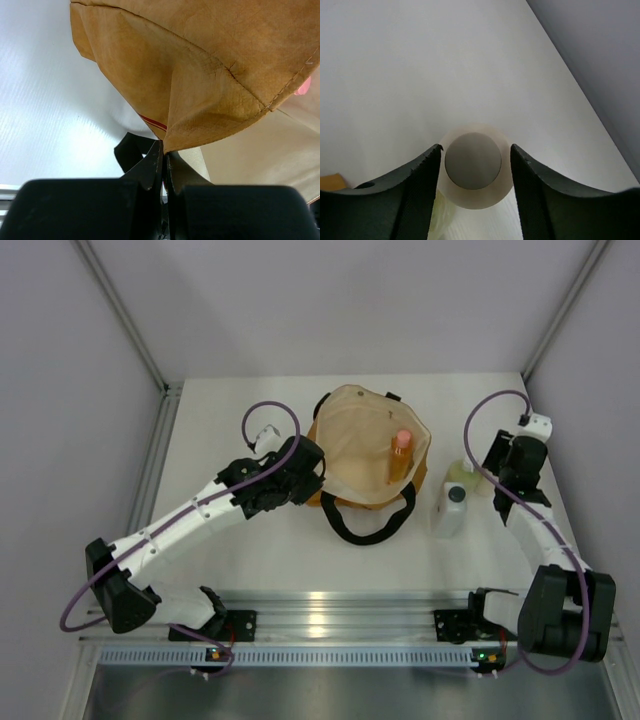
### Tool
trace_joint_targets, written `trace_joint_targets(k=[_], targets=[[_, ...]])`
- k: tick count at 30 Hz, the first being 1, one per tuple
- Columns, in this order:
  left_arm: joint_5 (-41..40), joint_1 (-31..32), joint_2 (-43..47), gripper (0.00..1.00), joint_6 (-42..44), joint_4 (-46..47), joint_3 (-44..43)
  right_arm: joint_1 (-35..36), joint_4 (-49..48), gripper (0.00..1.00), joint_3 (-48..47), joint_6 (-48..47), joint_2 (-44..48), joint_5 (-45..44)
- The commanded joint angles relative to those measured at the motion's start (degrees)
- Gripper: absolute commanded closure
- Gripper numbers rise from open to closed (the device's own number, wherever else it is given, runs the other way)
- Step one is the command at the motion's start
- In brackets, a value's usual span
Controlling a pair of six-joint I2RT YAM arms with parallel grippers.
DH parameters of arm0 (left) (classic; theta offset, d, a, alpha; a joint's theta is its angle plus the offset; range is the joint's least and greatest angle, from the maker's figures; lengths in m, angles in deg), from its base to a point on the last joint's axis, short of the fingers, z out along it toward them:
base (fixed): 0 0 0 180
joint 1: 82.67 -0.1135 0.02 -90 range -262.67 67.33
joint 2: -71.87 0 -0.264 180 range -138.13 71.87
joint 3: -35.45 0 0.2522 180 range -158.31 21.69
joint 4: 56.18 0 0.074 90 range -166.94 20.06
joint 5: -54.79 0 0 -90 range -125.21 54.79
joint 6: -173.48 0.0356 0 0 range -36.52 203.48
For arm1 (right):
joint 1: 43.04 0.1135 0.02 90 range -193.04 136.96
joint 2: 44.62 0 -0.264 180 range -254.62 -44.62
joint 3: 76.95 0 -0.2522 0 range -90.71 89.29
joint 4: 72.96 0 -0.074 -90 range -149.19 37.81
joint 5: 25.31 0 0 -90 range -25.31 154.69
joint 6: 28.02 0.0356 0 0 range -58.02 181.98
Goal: Take the personal care products out of the canvas bag
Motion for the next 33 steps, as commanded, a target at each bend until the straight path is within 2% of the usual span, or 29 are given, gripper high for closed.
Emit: trace_joint_targets(k=[1,2,8,12,14,15,17,18,19,21,22,28,30,33], targets=[[-0.55,0.01,1.91,1.00,0.49,0.34,-0.85,0.36,-4.35,0.42,-3.98,-0.46,1.67,-0.73],[-0.55,0.01,2.00,1.00,0.40,0.34,-0.85,0.45,-3.64,0.36,-4.68,-0.46,1.94,-0.82],[-0.11,0.01,2.09,1.00,0.31,0.34,-0.50,0.62,7.33,0.27,-14.25,-1.16,2.03,1.45],[-0.11,0.01,2.09,1.00,0.22,0.43,-0.50,2.29,14.63,0.26,-21.03,1.46,3.78,10.75],[-0.11,0.01,2.09,1.00,0.13,0.34,-0.41,5.35,17.01,0.26,-25.16,3.92,5.01,13.07],[-0.20,0.01,2.00,1.00,0.05,0.34,-0.41,7.02,19.02,0.27,-26.21,4.81,5.45,13.16],[-0.29,0.01,1.74,1.00,-0.13,0.34,-0.41,15.80,21.49,0.27,-30.16,3.77,6.33,11.94],[-0.29,0.01,1.74,1.00,-0.30,0.34,-0.41,18.96,24.72,0.27,-31.57,3.15,6.42,7.31],[-0.29,0.01,1.65,1.00,-0.48,0.34,-0.41,24.47,26.23,0.28,-34.28,2.97,6.34,6.31],[-0.29,0.01,1.12,1.00,-0.57,0.43,-0.50,29.08,29.05,0.29,-36.94,4.28,5.90,4.03],[-0.20,0.01,0.95,1.00,-0.66,0.34,-0.67,33.71,30.80,0.29,-38.51,5.42,5.90,1.14],[0.59,0.01,-0.98,1.00,-0.75,0.43,-1.82,50.25,33.45,0.35,-41.08,5.78,2.48,-7.49],[0.94,0.01,-1.95,1.00,-0.57,0.43,-2.34,53.08,33.63,0.37,-41.34,5.87,0.81,-8.02],[1.29,0.01,-2.48,1.00,-0.57,0.43,-3.05,53.71,37.05,0.41,-43.52,7.53,-3.50,-9.33]])
